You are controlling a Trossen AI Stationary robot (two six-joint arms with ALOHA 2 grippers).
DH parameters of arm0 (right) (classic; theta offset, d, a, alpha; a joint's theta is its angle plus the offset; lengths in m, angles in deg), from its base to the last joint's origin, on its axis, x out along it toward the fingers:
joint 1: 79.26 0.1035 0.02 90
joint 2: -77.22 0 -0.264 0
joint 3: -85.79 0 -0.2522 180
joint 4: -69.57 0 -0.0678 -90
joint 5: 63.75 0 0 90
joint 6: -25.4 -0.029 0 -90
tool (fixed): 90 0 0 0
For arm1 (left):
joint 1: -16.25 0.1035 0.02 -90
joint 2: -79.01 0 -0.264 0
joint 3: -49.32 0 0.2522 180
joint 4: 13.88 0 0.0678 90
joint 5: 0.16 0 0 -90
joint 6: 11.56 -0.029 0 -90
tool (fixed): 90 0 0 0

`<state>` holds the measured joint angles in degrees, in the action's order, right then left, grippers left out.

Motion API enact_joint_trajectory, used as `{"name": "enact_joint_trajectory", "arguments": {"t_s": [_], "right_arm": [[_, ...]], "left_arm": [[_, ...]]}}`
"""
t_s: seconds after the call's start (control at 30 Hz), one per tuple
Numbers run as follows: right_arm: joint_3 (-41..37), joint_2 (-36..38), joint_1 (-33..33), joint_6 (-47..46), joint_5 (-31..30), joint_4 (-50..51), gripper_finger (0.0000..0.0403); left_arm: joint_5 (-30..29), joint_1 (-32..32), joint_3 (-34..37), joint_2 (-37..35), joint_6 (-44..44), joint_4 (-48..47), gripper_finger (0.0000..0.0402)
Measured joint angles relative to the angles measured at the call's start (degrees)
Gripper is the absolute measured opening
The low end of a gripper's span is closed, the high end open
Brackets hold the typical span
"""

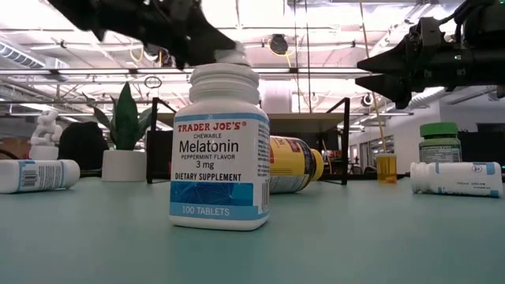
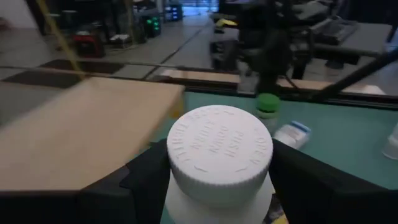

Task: Pick and place medicine bottles onto shelf by color
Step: Put the white purple pill bottle on the shelf

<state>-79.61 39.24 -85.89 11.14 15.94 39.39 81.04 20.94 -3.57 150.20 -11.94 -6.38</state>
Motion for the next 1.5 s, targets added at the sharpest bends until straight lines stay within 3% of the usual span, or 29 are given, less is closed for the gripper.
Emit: {"name": "enact_joint_trajectory", "arguments": {"t_s": [0.17,0.37,0.53,0.7,0.83,1.03,1.5], "right_arm": [[0.0,0.02,0.0,0.32,-0.04,-0.93,0.0224],[0.0,0.04,0.0,0.37,-0.08,-1.88,0.0224],[0.0,0.0,0.0,0.58,-0.08,-1.44,0.0224],[0.0,0.0,0.0,0.58,-0.1,0.7,0.0224],[0.0,0.0,0.0,0.27,-0.1,0.94,0.0224],[0.0,0.0,0.0,-0.05,-0.1,1.06,0.0224],[0.0,0.0,0.0,0.1,-0.13,2.58,0.0224]], "left_arm": [[0.02,6.34,-7.7,-7.24,-6.09,-17.99,0.0247],[1.28,16.32,-19.65,-6.22,-13.21,-30.63,0.0247],[9.72,26.0,-23.51,-3.85,-17.35,-32.83,0.0248],[22.26,37.91,-22.49,-2.04,-17.6,-31.8,0.0248],[27.86,44.15,-22.03,0.91,-17.96,-31.65,0.0248],[32.91,48.18,-22.05,5.22,-18.71,-28.82,0.0248],[33.23,49.03,-22.19,7.42,-18.62,-26.63,0.0251]]}}
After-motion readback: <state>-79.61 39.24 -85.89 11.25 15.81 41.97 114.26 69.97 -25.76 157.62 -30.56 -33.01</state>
